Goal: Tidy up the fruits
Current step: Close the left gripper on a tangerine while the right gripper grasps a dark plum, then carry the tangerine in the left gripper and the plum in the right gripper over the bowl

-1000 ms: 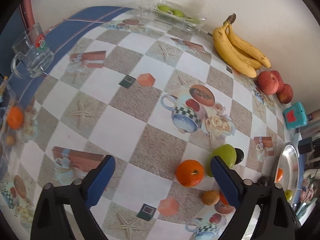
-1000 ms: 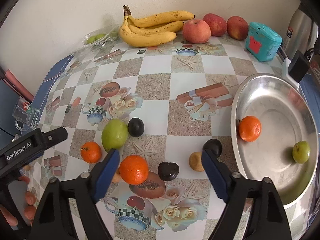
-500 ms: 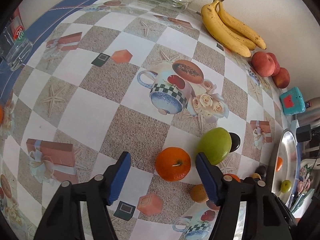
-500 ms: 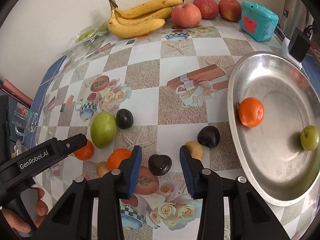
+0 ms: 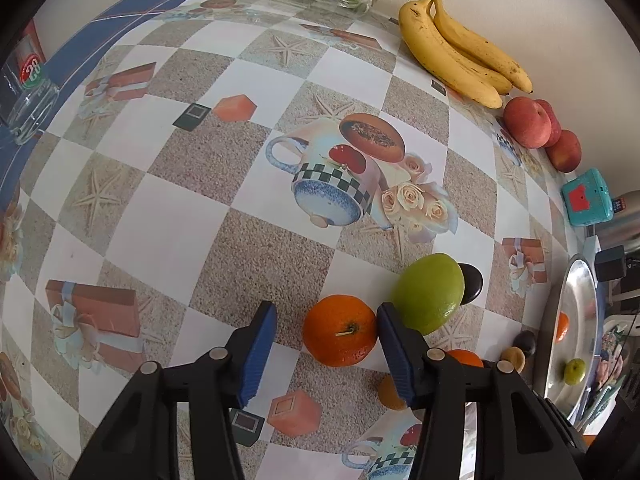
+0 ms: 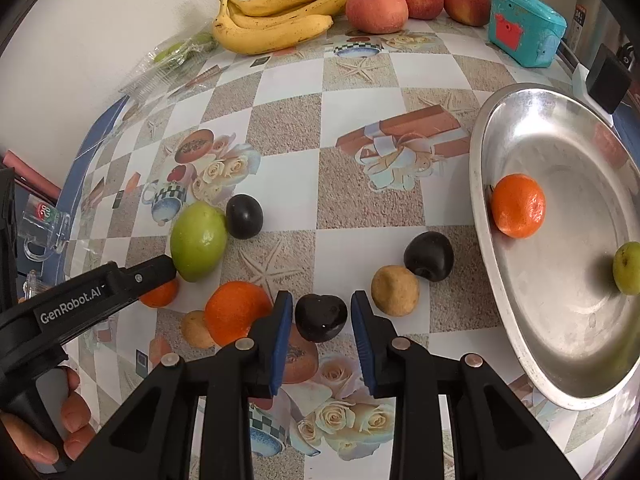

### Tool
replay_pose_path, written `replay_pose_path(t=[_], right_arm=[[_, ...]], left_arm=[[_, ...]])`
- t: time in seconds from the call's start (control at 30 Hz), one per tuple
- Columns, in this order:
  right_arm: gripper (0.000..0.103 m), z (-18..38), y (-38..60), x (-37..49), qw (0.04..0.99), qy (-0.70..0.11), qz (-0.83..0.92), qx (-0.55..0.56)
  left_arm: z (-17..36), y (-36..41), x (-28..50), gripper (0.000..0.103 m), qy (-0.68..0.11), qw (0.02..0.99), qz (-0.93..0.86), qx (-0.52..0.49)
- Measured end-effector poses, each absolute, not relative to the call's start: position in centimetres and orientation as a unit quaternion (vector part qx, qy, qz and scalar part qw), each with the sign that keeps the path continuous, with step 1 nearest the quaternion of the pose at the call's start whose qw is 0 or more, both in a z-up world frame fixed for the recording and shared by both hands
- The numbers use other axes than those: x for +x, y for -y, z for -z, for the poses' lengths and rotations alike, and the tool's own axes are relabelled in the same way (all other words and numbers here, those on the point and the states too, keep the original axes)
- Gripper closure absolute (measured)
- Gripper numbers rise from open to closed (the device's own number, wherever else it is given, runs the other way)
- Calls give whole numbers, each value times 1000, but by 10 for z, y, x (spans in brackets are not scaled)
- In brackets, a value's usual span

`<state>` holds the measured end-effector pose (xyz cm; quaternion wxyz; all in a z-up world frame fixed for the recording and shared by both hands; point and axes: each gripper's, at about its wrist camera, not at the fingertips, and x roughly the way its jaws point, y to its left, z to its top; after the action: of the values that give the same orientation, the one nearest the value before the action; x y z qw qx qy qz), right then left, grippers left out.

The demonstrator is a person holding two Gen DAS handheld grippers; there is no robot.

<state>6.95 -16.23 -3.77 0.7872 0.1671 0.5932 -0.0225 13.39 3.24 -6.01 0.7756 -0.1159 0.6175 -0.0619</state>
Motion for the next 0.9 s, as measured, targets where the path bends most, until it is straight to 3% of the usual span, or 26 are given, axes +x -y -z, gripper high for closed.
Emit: replay_pose_path(t=[0.17,0.57,0.9], right_arm=[[75,38,162,70,788,-593,19,166],[77,33,164,68,789,-589,14,173],[77,-9,173,63,821,-543,21,176]], left_arm=[[59,-32,132,63,-618,773,73,-121],[38,-43,131,64,-596,789,62,-134],[-1,-47,124,64,-554,815,68,-153]])
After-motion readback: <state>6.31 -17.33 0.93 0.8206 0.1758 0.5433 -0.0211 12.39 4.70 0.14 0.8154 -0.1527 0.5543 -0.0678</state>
